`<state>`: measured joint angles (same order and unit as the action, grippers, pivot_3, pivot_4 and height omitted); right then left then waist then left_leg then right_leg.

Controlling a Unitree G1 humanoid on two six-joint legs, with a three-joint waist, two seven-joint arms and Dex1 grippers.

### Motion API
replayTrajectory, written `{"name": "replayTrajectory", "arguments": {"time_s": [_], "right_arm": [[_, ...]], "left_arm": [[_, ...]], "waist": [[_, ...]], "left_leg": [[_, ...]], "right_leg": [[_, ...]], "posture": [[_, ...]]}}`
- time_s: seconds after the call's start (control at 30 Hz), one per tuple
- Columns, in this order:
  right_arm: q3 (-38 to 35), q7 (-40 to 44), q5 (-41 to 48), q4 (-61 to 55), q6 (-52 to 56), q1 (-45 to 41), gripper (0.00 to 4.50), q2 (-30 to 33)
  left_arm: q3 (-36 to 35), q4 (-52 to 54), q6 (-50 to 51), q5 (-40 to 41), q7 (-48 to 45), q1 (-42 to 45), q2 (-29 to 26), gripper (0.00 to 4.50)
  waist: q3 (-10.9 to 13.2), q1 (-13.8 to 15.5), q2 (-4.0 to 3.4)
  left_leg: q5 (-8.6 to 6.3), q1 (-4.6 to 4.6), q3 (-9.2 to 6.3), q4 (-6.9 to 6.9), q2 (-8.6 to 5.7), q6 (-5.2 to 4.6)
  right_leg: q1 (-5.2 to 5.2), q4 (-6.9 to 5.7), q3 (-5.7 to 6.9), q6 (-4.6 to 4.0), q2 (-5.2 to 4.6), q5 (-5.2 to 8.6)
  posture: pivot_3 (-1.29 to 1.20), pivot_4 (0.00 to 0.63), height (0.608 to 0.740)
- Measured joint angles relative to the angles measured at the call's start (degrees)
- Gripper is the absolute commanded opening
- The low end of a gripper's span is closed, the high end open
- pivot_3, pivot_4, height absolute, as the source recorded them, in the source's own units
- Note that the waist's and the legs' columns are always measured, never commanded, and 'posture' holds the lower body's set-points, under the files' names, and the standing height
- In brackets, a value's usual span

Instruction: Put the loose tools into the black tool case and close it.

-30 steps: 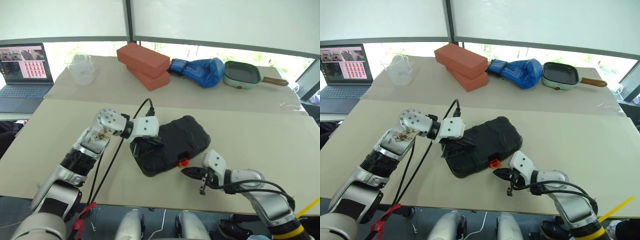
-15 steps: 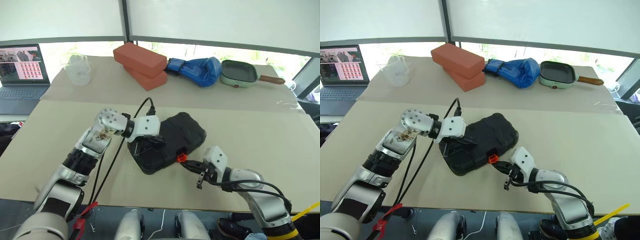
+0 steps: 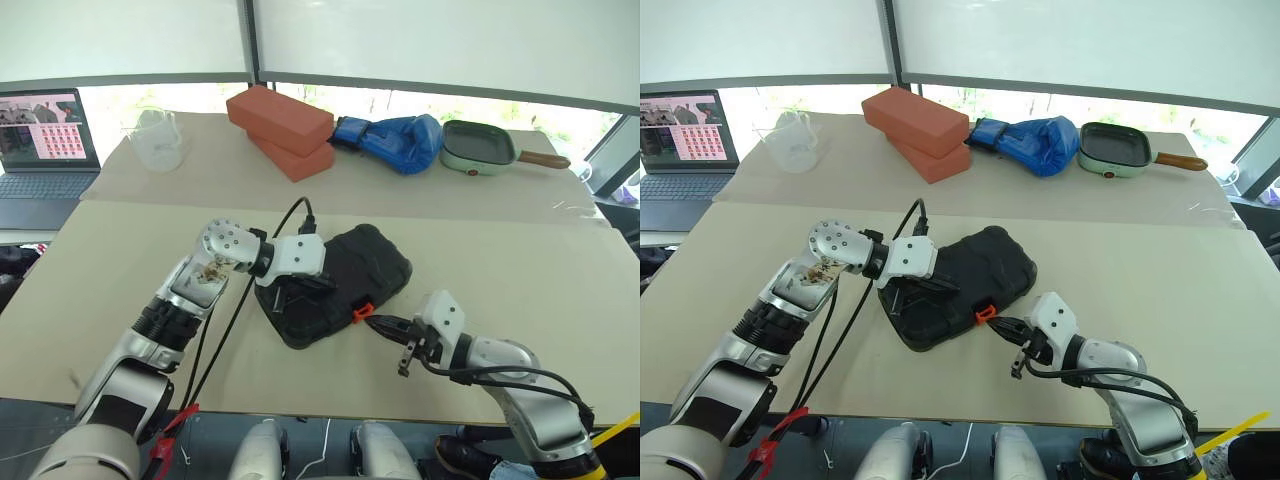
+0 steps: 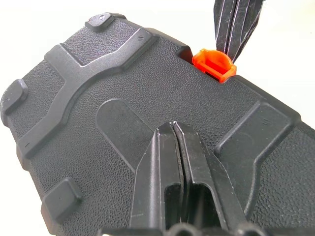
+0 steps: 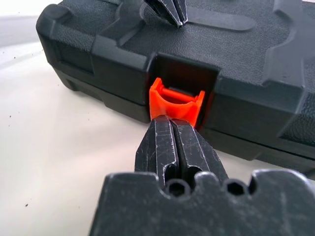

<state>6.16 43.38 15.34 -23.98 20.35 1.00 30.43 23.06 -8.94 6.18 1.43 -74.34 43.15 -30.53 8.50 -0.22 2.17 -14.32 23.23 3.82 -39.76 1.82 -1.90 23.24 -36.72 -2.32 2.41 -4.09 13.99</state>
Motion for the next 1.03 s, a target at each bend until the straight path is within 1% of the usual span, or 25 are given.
{"name": "replayTrajectory", "arguments": {"time_s": [0.37, 0.43, 0.47, 0.53, 0.57, 0.6, 0.67, 0.7, 0.73, 0.77, 0.8, 0.83, 0.87, 0.9, 0.93, 1.03], "right_arm": [[1.42, 0.5, -0.55, 2.1, 1.13, -3.47, 0.0, -0.34], [1.4, 1.62, -0.38, 1.97, 1.62, -4.42, 0.57, 1.08], [1.03, 2.59, 0.72, 1.17, 2.57, -4.63, 0.76, 2.53], [-1.09, 5.65, 3.92, -1.37, 4.6, -4.27, 1.45, 6.7], [-3.3, 8.14, 6.04, -2.72, 5.55, -3.82, 1.79, 9.74], [-5.56, 10.64, 8.15, -3.68, 6.34, -3.22, 2.13, 12.91], [-11.51, 15.86, 12.89, -4.2, 8.66, -2.49, 2.87, 18.99], [-13.22, 17.78, 14.96, -4.18, 9.61, -2.46, 3.2, 20.81], [-16.19, 21.03, 18.39, -3.79, 11.52, -2.51, 3.65, 23.82], [-18.32, 22.83, 20.08, -3.37, 12.57, -2.45, 3.88, 25.66], [-22.25, 26.55, 23.92, -1.56, 15.0, -3.13, 4.19, 29.18], [-24.57, 28.22, 25.39, -0.57, 15.91, -3.11, 4.48, 30.91], [-26.94, 30.42, 26.96, 0.98, 16.81, -3.34, 4.48, 32.61], [-28.41, 32.37, 28.2, 2.37, 17.2, -3.57, 4.48, 33.72], [-28.74, 33.89, 28.89, 3.08, 17.24, -3.96, 4.48, 34.11], [-28.94, 35.93, 29.89, 4.89, 17.59, -4.24, 4.48, 34.41]], "left_arm": [[-0.59, -0.86, 0.18, -0.05, 0.8, -0.04, 0.24, 0.09], [-1.0, -0.48, 1.78, 0.41, 1.17, -0.55, 0.26, 0.59], [-1.85, 0.11, 3.09, 0.97, 1.35, -0.82, 0.18, 0.78], [-3.71, 1.71, 6.15, 2.82, 1.3, -2.1, -1.35, 1.51], [-5.34, 3.0, 8.46, 4.24, 1.13, -3.25, -2.93, 1.83], [-6.89, 4.46, 10.67, 5.72, 0.68, -4.44, -4.97, 2.18], [-11.58, 8.07, 16.35, 9.36, -0.89, -8.49, -10.9, 2.96], [-13.4, 9.74, 18.37, 11.19, -1.59, -10.53, -13.14, 3.27], [-17.03, 12.22, 22.15, 14.52, -3.15, -14.43, -17.08, 3.75], [-19.57, 13.38, 23.94, 16.42, -4.06, -16.82, -19.43, 4.0], [-25.2, 15.76, 28.76, 19.93, -5.92, -22.01, -24.95, 4.26], [-28.3, 16.25, 30.88, 21.3, -6.78, -24.92, -27.67, 4.5], [-32.55, 17.24, 33.33, 22.86, -7.52, -28.49, -30.35, 4.5], [-36.64, 18.5, 35.06, 24.25, -7.75, -31.19, -31.91, 4.5], [-40.13, 20.1, 35.92, 25.37, -7.71, -33.92, -32.89, 4.5], [-46.83, 21.33, 37.2, 26.65, -7.4, -38.85, -33.72, 4.5]], "waist": [[0.0, -0.49, 0.0], [0.0, -0.53, 0.0], [0.0, -0.48, 0.0], [0.01, -0.5, -0.01], [0.01, -0.59, -0.01], [0.02, -0.8, -0.03], [0.02, -1.11, -0.03], [0.07, -1.25, -0.06], [0.12, -1.6, -0.12], [0.15, -1.79, -0.11], [0.23, -2.03, -0.06], [0.26, -2.0, -0.05], [0.27, -1.86, -0.02], [0.29, -1.56, 0.0], [0.31, -0.93, 0.0], [0.37, 0.15, -0.09]], "left_leg": [[0.0, -0.04, 0.0, 0.0, 0.02, 0.0], [0.0, -0.04, 0.01, 0.01, 0.03, 0.0], [0.0, -0.03, -0.01, 0.01, 0.04, 0.0], [-0.01, -0.01, -0.01, 0.08, 0.06, -0.01], [-0.03, -0.01, 0.0, 0.09, 0.08, -0.03], [-0.04, -0.01, 0.0, 0.16, 0.1, -0.05], [-0.06, -0.1, -0.01, 0.26, 0.13, -0.06], [-0.06, -0.08, 0.02, 0.33, 0.15, -0.06], [-0.05, -0.11, 0.02, 0.45, 0.15, -0.06], [-0.05, -0.1, 0.03, 0.49, 0.15, -0.06], [-0.05, -0.11, 0.01, 0.57, 0.18, -0.05], [-0.05, -0.12, 0.01, 0.65, 0.18, -0.04], [-0.03, -0.15, -0.01, 0.71, 0.17, -0.03], [-0.03, -0.17, -0.01, 0.72, 0.16, -0.02], [-0.02, -0.16, -0.02, 0.72, 0.13, 0.01], [-0.02, -0.11, 0.01, 0.72, 0.07, 0.02]], "right_leg": [[-0.01, -0.03, 0.0, -0.02, 0.03, -0.01], [0.0, -0.03, -0.02, -0.01, 0.01, -0.01], [0.0, -0.02, -0.01, -0.01, 0.01, 0.0], [0.03, 0.0, -0.01, 0.0, -0.02, 0.01], [0.04, 0.01, -0.02, 0.0, -0.01, 0.01], [0.06, 0.03, -0.04, -0.01, -0.03, 0.01], [0.05, 0.04, -0.04, -0.07, 0.01, 0.05], [0.11, 0.03, -0.07, -0.09, -0.01, 0.05], [0.15, 0.02, -0.07, -0.13, -0.06, 0.08], [0.2, 0.02, -0.07, -0.16, -0.07, 0.1], [0.22, 0.02, -0.03, -0.21, -0.08, 0.12], [0.24, 0.05, -0.01, -0.23, -0.1, 0.14], [0.24, 0.06, 0.06, -0.24, -0.16, 0.16], [0.21, 0.09, 0.11, -0.24, -0.22, 0.18], [0.21, 0.13, 0.16, -0.22, -0.3, 0.21], [0.19, 0.29, 0.16, -0.15, -0.39, 0.24]], "posture": [[0.0, 0.15, 0.738], [0.0, 0.15, 0.738], [0.0, 0.15, 0.738], [0.0, 0.15, 0.738], [0.0, 0.15, 0.738], [0.0, 0.15, 0.738], [0.0, 0.15, 0.738], [0.0, 0.15, 0.738], [0.0, 0.15, 0.738], [0.0, 0.15, 0.738], [0.0, 0.15, 0.738], [0.0, 0.15, 0.738], [0.0, 0.15, 0.738], [0.0, 0.15, 0.738], [0.0, 0.15, 0.738], [0.0, 0.15, 0.738]]}}
